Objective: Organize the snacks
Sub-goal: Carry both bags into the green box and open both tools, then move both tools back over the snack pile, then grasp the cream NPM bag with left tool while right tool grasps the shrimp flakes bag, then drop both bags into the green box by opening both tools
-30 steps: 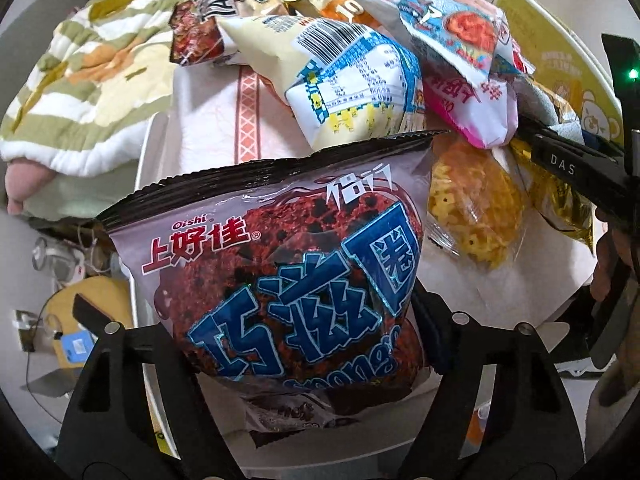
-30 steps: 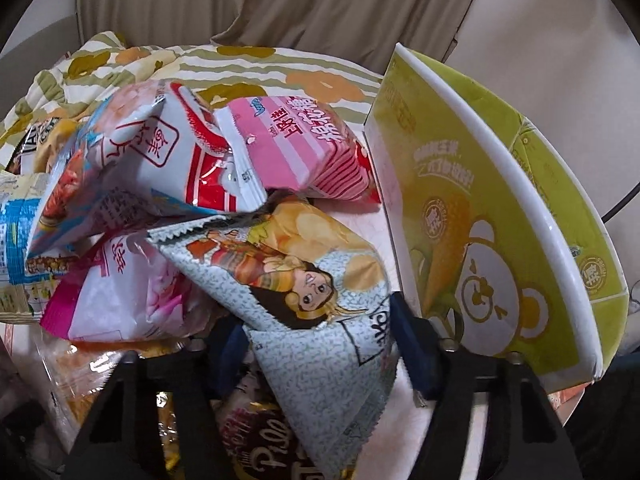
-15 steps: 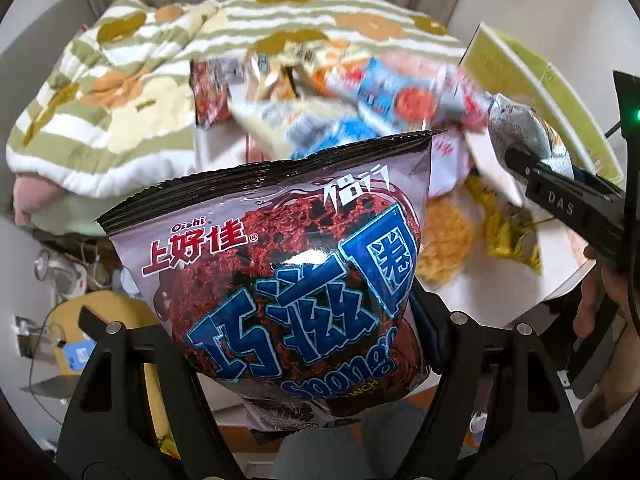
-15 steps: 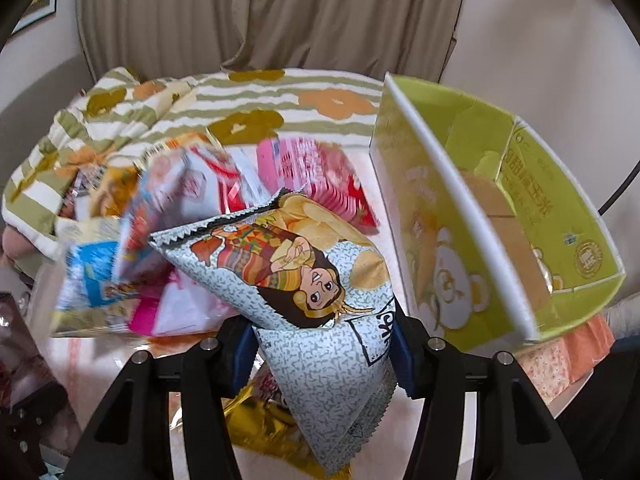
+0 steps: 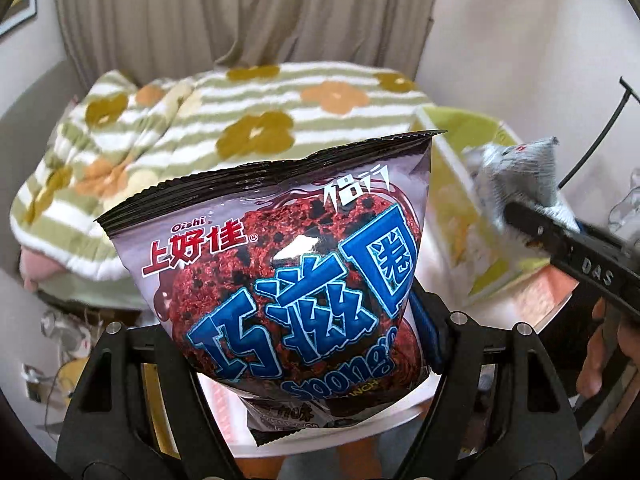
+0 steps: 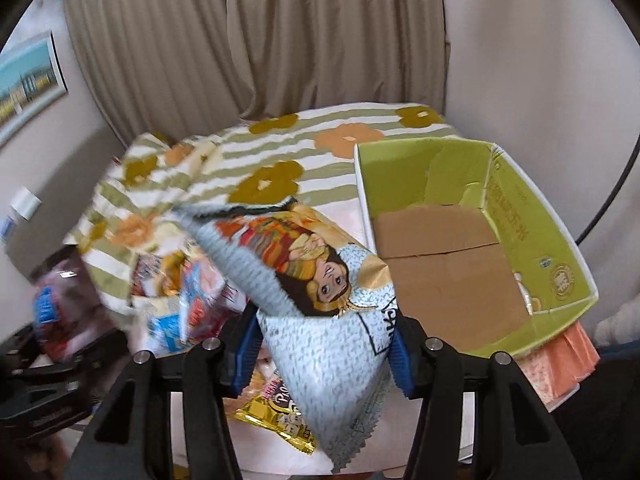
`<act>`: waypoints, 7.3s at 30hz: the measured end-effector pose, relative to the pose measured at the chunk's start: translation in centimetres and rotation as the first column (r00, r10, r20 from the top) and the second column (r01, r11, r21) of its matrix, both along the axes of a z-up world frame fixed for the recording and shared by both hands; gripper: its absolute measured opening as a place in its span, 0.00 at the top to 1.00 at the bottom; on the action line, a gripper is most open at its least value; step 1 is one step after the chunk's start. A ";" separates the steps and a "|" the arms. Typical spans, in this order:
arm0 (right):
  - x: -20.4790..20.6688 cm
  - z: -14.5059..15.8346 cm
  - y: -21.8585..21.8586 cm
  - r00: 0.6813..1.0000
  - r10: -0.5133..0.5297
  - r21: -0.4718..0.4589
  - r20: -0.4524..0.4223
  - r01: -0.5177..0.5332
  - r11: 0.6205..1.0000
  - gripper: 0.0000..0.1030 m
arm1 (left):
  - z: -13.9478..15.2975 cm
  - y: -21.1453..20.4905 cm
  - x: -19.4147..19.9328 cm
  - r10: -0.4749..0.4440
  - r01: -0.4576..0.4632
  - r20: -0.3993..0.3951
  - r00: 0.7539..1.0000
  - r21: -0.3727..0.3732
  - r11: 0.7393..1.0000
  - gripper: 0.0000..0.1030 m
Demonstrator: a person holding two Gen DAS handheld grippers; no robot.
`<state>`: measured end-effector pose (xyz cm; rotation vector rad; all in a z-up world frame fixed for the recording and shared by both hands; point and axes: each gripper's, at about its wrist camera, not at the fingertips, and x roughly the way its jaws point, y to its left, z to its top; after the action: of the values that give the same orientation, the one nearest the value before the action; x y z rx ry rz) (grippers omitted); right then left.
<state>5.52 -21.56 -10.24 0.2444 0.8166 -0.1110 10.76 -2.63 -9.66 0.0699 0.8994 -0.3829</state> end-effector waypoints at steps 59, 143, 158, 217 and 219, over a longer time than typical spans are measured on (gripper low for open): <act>2.6 -3.7 -23.0 0.992 -0.036 0.186 -0.121 0.059 0.981 0.00 | -2.6 -26.1 6.1 -0.161 0.181 -0.176 0.971 0.105 0.978 0.05; 18.7 -15.0 7.4 0.835 0.466 0.348 -0.292 -0.362 0.865 0.12 | -17.6 7.7 14.1 0.081 -0.226 -0.549 0.832 -0.201 0.953 0.32; 16.6 -12.6 7.5 0.861 0.467 0.398 -0.203 -0.363 0.843 0.33 | -14.2 9.3 11.9 0.116 -0.233 -0.471 0.875 -0.198 0.952 0.46; 11.5 -2.0 -26.7 0.993 0.061 0.117 -0.100 -0.049 0.992 0.33 | -2.9 -30.5 17.7 -0.192 0.175 -0.212 0.958 -0.096 0.980 0.00; 11.4 -2.3 -26.5 0.992 0.061 0.113 -0.111 -0.049 0.992 0.33 | -2.5 -29.7 17.2 -0.181 0.168 -0.195 0.964 -0.084 0.982 0.00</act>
<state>16.97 -48.05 -12.51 0.3212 0.9440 -0.0283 27.93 -32.32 -12.16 0.0491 1.0845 -0.5925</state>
